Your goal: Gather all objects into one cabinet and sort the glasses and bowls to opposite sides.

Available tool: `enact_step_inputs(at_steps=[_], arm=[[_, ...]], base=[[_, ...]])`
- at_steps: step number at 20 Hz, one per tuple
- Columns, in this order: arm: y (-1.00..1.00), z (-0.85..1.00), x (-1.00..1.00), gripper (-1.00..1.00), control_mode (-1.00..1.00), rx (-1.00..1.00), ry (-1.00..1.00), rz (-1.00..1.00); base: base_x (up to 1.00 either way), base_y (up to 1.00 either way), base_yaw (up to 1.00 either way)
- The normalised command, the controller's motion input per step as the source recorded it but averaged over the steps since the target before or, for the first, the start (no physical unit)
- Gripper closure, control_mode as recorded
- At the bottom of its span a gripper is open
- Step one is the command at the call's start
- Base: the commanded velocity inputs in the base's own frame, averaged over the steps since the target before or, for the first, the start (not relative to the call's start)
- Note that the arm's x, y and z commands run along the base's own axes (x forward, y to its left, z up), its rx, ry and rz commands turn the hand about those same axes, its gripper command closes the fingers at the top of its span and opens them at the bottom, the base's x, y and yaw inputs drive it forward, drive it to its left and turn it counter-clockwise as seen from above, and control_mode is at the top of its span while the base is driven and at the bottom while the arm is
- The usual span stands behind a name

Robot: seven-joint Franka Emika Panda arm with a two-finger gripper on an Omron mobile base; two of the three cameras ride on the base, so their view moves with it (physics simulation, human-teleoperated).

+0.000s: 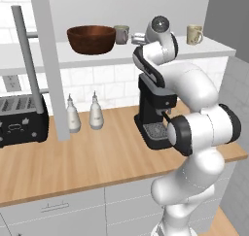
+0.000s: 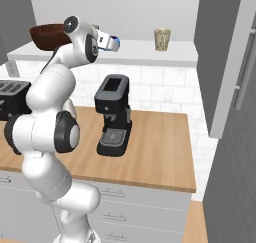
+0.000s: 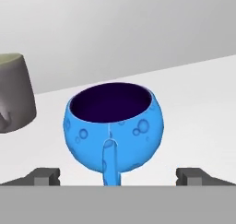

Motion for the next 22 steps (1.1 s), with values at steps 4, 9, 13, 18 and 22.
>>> enact_step_inputs(at_steps=[4, 9, 13, 18, 22], arm=[[0.02, -0.06, 0.2, -1.0, -1.0, 0.0, 0.0, -0.02], [0.0, 0.0, 0.04, -1.0, -1.0, 0.0, -0.03, -0.01], [0.0, 0.0, -0.02, 1.0, -1.0, 0.0, -0.04, -0.01], [-0.02, -0.01, -0.02, 1.0, -1.0, 0.0, -0.04, -0.03], [-0.11, -0.04, 0.06, 1.0, -1.0, 0.0, -0.02, -0.02]], base=[[0.0, 0.0, 0.0], [0.0, 0.0, 0.0], [0.0, 0.0, 0.0], [0.0, 0.0, 0.0], [0.0, 0.0, 0.0]])
